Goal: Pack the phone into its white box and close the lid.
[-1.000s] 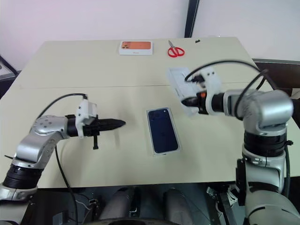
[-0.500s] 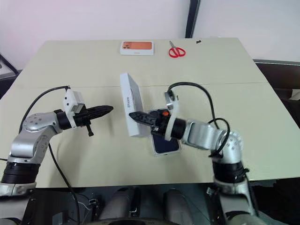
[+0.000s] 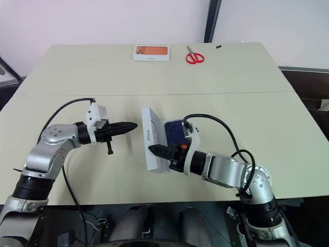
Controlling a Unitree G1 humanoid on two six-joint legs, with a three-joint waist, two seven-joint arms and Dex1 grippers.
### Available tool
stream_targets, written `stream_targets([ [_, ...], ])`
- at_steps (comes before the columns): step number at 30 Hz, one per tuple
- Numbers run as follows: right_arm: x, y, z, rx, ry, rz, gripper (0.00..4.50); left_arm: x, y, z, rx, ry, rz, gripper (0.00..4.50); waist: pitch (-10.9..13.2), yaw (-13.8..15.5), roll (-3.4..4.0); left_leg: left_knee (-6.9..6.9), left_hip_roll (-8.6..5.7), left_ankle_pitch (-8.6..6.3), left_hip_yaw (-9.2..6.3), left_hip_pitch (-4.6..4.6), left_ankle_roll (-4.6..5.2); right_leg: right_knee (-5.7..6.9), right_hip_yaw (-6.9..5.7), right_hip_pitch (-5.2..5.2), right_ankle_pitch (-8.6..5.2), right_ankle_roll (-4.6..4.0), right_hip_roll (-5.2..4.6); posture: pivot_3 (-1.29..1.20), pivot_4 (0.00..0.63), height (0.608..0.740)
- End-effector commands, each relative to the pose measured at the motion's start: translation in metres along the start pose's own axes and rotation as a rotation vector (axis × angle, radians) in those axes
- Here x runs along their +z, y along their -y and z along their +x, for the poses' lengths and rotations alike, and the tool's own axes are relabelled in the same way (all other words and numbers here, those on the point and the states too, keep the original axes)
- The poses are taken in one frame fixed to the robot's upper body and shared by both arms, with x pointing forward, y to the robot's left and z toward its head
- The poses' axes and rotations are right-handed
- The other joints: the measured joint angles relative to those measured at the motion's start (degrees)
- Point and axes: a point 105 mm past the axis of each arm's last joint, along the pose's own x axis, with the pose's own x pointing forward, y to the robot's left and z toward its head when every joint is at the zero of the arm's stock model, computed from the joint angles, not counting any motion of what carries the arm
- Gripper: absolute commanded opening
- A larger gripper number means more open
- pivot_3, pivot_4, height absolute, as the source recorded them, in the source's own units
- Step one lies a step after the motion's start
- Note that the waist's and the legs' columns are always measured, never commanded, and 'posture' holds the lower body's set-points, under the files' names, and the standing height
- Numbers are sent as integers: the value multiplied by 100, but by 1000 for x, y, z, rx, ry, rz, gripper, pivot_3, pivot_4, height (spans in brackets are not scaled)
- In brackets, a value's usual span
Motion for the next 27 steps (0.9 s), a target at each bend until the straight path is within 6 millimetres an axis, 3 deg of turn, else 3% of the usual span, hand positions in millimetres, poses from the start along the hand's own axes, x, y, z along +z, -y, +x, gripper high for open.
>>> stream_targets([
  [1, 14, 1, -9, 4, -29, -56, 1901, 8, 8, 15, -70, -13, 67, 0, 0, -7, 1, -2, 0, 0, 0, 0, 0, -2, 1, 0, 0, 0, 0, 0, 150, 740],
  [3, 28, -5, -14, 13, -35, -119, 3115, 6, 9, 24, -85, -32, 72, 0, 2, -9, 4, -2, 0, 0, 2, -2, 0, -2, 2, -2, 0, 0, 0, 0, 150, 740],
  [4, 35, -8, -17, 8, -35, -149, 3472, 6, 8, 28, -87, -39, 71, 0, 3, -11, 4, -2, 0, 0, 2, -1, 0, -2, 2, -2, 0, 0, 0, 0, 150, 740],
  [9, 66, -16, -35, -102, -39, -311, 3472, 3, 10, 49, -111, -77, 95, 0, 4, -1, 7, -5, 0, -1, 2, -5, 2, -7, 2, -4, 0, 0, 0, 0, 150, 740],
  [15, 90, -1, -53, -330, -50, -625, 3472, 8, 16, 77, -153, -80, 119, 0, 4, 9, 6, 0, 1, -3, 2, -13, 5, -14, 0, -3, 0, 0, -1, 0, 150, 740],
  [20, 107, 6, -61, -385, -35, -766, 3472, 11, 10, 79, -128, -75, 120, 0, 4, -15, 7, -3, 1, -4, 3, -16, 7, -13, 2, -11, 0, 0, 0, 0, 150, 740],
  [23, 113, 18, -69, -487, -94, -965, 2621, 18, -9, 60, -41, -48, 66, 0, 5, -6, 9, -4, 1, -4, 3, -17, 7, -10, 3, -18, 0, 0, 1, 0, 150, 740],
  [27, 104, 29, -73, -521, -245, -1211, 896, 18, -10, 37, -30, -68, 66, 0, 7, -5, 12, -3, 1, -4, 3, -25, 6, -9, 5, -30, 0, 0, 0, 0, 150, 740],
])
